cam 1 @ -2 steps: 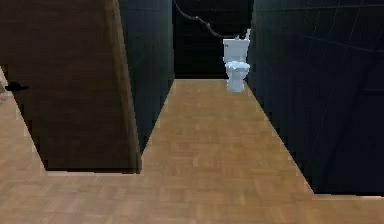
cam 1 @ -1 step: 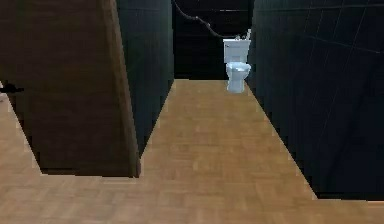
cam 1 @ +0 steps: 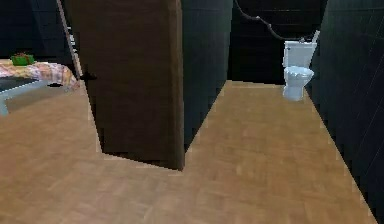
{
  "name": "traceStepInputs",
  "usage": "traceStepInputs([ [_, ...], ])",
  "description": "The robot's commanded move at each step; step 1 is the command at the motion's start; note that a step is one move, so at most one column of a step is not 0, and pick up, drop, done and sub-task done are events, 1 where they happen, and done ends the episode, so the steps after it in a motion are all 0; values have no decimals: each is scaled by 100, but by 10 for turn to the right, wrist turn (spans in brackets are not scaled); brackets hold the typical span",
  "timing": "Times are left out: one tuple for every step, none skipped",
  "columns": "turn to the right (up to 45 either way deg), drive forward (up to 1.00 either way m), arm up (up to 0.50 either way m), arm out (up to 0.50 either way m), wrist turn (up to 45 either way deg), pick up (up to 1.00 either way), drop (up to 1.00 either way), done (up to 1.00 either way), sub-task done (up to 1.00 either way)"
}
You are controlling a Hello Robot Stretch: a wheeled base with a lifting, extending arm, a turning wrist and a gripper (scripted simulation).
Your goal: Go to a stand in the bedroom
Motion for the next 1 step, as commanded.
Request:
traceStepInputs([
  [0, 55, 0, 0, 0, 0, 0, 0, 0],
])
